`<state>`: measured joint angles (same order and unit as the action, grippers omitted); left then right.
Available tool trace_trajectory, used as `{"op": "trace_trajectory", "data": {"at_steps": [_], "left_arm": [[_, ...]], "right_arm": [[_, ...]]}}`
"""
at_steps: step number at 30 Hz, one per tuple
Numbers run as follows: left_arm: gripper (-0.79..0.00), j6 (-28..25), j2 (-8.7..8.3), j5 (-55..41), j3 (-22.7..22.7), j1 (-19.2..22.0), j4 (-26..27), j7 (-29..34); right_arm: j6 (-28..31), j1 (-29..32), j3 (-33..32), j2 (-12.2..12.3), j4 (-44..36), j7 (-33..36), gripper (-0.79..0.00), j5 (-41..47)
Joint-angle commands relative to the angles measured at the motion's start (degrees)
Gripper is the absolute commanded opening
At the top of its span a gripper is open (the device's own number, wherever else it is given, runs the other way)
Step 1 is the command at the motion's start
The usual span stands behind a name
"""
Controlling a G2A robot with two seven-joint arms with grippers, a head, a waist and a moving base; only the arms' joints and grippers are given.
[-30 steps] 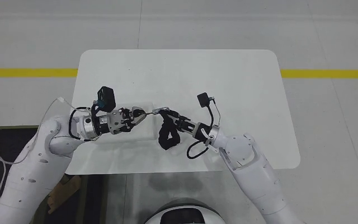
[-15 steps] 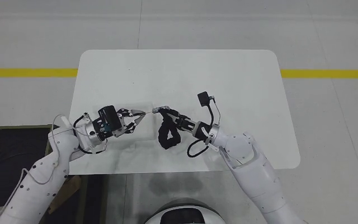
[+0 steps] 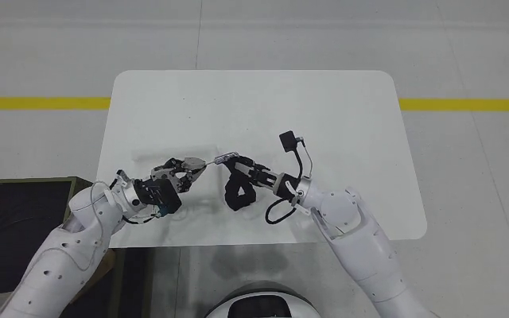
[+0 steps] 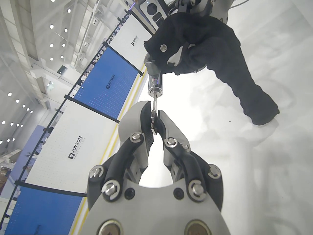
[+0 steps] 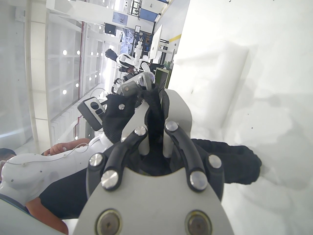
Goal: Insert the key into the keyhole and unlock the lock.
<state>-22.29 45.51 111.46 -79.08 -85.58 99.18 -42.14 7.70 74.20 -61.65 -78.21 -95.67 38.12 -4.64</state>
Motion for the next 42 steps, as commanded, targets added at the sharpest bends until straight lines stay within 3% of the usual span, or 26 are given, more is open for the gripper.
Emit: {"op": "trace_trajectory", "data": {"at_steps": [1, 5, 10, 12, 14, 16, 20, 22, 26, 32, 36, 40, 41, 42], "left_arm": [[0.0, -1.7, 0.13, -2.6, -0.2, 0.2, -0.1, 0.2], [0.0, -2.9, 0.89, -14.5, -1.0, 0.0, -1.7, 3.1], [0.0, -2.9, 0.89, -14.5, -1.0, 0.0, -1.7, 3.1], [0.0, -2.9, 0.89, -14.5, -1.0, 0.0, -1.7, 3.1], [0.0, -2.9, 0.89, -14.5, -1.0, 0.0, -1.7, 3.1], [0.0, -2.9, 0.89, -14.5, -1.0, 0.0, -1.7, 3.1], [0.0, -2.9, 0.89, -14.5, -1.0, 0.0, -1.7, 3.1], [0.0, -2.9, 0.89, -14.5, -1.0, 0.0, -1.7, 3.1], [0.0, -2.9, 0.89, -14.5, -1.0, 0.0, -1.7, 3.1], [0.0, -2.9, 0.89, -14.5, -1.0, 0.0, -1.7, 3.1], [0.0, -2.9, 0.89, -14.5, -1.0, 0.0, -1.7, 3.1], [0.0, -2.9, 0.89, -14.5, -1.0, 0.0, -1.7, 3.1], [0.0, -2.9, 0.89, -14.5, -1.0, 0.0, -1.7, 3.1], [0.0, -2.9, 0.89, -14.5, -1.0, 0.0, -1.7, 3.1]], "right_arm": [[-0.2, 0.1, -0.2, 0.1, -0.1, 0.0, -0.785, 0.2], [-0.8, 0.7, -2.4, 0.4, -0.5, -2.3, -0.785, 0.1], [-2.8, 3.4, -9.9, 1.5, -3.9, -9.4, -0.785, -5.7], [-5.6, 4.9, -13.1, 2.2, -6.7, -14.7, -0.785, -15.3], [-9.4, 6.5, -13.9, 2.7, -10.1, -20.6, -0.785, -31.0], [-14.2, 7.8, -12.3, 3.1, -12.4, -25.8, -0.785, -49.4], [-18.6, 8.3, -7.5, 3.3, -13.1, -31.8, -0.785, -70.6], [-21.2, 7.9, -3.9, 3.3, -10.7, -33.1, -0.785, -83.1], [-20.4, 5.2, 3.2, 2.6, -3.4, -29.6, -0.785, -95.6], [-19.5, 1.5, 6.6, 1.4, 1.6, -26.4, -0.785, -97.1], [-20.0, 2.3, 4.1, 1.0, -2.6, -27.2, -0.785, -88.3], [-19.7, 4.0, -1.8, 0.2, -6.8, -23.4, -0.785, -63.1], [-19.5, 4.0, -3.3, 0.0, -6.9, -20.9, -0.745, -56.1], [-19.1, 4.0, -4.6, -0.2, -6.7, -19.4, -0.576, -50.2]]}}
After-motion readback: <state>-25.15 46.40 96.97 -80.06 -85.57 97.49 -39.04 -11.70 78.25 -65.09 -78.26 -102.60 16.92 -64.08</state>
